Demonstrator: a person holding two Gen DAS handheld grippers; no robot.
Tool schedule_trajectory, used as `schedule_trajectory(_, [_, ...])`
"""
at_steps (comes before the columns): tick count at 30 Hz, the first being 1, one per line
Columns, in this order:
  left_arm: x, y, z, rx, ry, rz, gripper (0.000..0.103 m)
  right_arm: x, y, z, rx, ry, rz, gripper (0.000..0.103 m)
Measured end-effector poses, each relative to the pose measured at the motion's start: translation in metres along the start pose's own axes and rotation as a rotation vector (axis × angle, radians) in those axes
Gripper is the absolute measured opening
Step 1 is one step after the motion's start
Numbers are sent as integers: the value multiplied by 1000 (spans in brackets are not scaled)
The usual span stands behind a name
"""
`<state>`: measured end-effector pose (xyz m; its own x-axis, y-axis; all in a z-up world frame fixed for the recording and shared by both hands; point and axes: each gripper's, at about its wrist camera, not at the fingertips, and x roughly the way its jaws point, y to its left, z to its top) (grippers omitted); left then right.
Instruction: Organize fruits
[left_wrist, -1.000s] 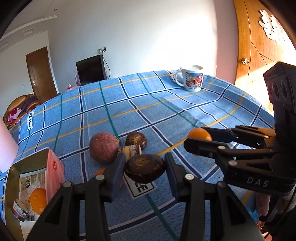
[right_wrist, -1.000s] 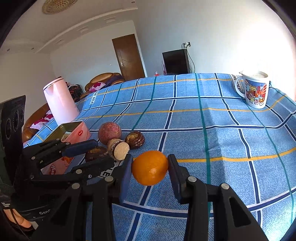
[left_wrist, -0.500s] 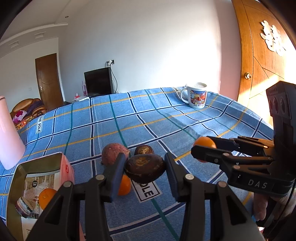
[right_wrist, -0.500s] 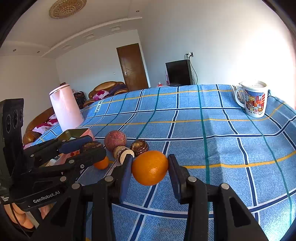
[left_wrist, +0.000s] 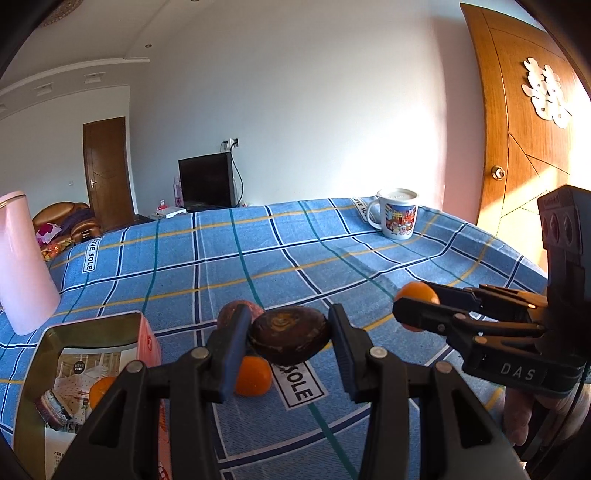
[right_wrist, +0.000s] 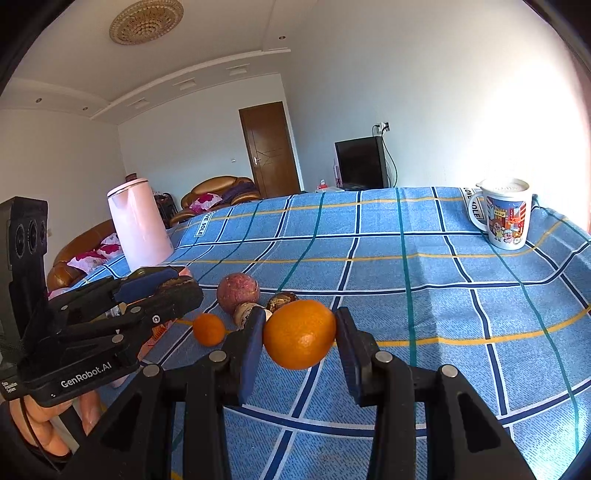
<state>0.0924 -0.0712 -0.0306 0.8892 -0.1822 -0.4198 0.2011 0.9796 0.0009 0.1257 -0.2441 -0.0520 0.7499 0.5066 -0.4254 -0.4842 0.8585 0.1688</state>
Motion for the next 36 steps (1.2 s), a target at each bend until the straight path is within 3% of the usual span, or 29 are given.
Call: schedule_trajectory(36, [-29, 7, -2, -30, -136, 31, 45, -26, 14, -3, -70, -142, -25, 40])
